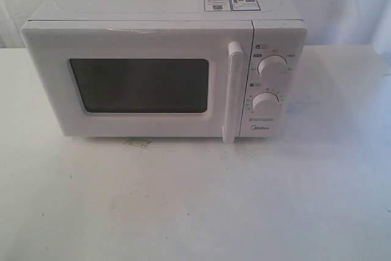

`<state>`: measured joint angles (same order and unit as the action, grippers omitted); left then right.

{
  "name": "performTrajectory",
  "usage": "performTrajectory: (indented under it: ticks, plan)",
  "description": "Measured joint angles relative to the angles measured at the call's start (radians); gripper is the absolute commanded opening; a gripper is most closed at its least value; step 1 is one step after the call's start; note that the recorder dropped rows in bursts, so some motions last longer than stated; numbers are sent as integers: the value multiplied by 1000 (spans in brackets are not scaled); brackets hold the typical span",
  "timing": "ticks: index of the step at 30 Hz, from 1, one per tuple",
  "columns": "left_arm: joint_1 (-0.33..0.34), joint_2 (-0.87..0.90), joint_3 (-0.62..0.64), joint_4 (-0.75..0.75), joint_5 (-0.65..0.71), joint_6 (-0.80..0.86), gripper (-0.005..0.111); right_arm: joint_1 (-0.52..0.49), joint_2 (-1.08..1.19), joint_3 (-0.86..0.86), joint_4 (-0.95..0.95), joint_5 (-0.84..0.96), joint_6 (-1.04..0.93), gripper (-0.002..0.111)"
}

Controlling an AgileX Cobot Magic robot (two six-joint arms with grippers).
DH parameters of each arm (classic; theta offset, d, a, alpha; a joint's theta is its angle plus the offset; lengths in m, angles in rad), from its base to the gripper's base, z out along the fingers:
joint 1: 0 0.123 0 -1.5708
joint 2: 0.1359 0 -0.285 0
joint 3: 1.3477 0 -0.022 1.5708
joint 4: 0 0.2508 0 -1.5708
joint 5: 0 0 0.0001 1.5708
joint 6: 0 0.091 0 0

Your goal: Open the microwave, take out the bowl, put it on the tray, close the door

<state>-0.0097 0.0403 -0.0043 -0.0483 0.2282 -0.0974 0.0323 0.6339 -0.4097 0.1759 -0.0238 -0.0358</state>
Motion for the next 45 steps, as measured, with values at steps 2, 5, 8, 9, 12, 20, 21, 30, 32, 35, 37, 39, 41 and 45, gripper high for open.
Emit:
performTrajectory:
  ticks: [2, 5, 8, 9, 12, 20, 21, 30, 32, 35, 37, 39, 41, 45]
  plan:
    - [0, 0, 0, 0, 0, 0, 0, 0, 66, -3, -5, -35, -2, 0]
    - [0, 0, 0, 0, 0, 0, 0, 26, 203, -28, -44, -70, -2, 0]
    - [0, 0, 0, 0, 0, 0, 0, 90, 328, -80, -126, -39, -2, 0]
    - [0, 0, 0, 0, 0, 0, 0, 120, 361, -105, -155, -17, -2, 0]
    - [0, 0, 0, 0, 0, 0, 0, 205, 429, -175, -217, 53, -18, 0]
    - [0, 0, 0, 0, 0, 0, 0, 301, 498, -345, -159, 211, -218, 0]
    - [0, 0, 0, 0, 0, 0, 0, 302, 500, -360, -144, 215, -241, 0]
    - [0, 0, 0, 0, 0, 0, 0, 226, 502, -507, 0, 327, -320, 0]
    - [0, 0, 0, 0, 0, 0, 0, 175, 504, -534, 5, 357, -327, 0]
    - [0, 0, 0, 0, 0, 0, 0, 89, 516, -556, 24, 395, -348, 0]
    - [0, 0, 0, 0, 0, 0, 0, 23, 533, -561, 94, 416, -392, 0]
    - [0, 0, 0, 0, 0, 0, 0, -35, 562, -567, 238, 450, -501, 0]
    - [0, 0, 0, 0, 0, 0, 0, -94, 603, -580, 431, 547, -696, 0]
    - [0, 0, 0, 0, 0, 0, 0, -160, 708, -604, 831, 939, -1098, 0]
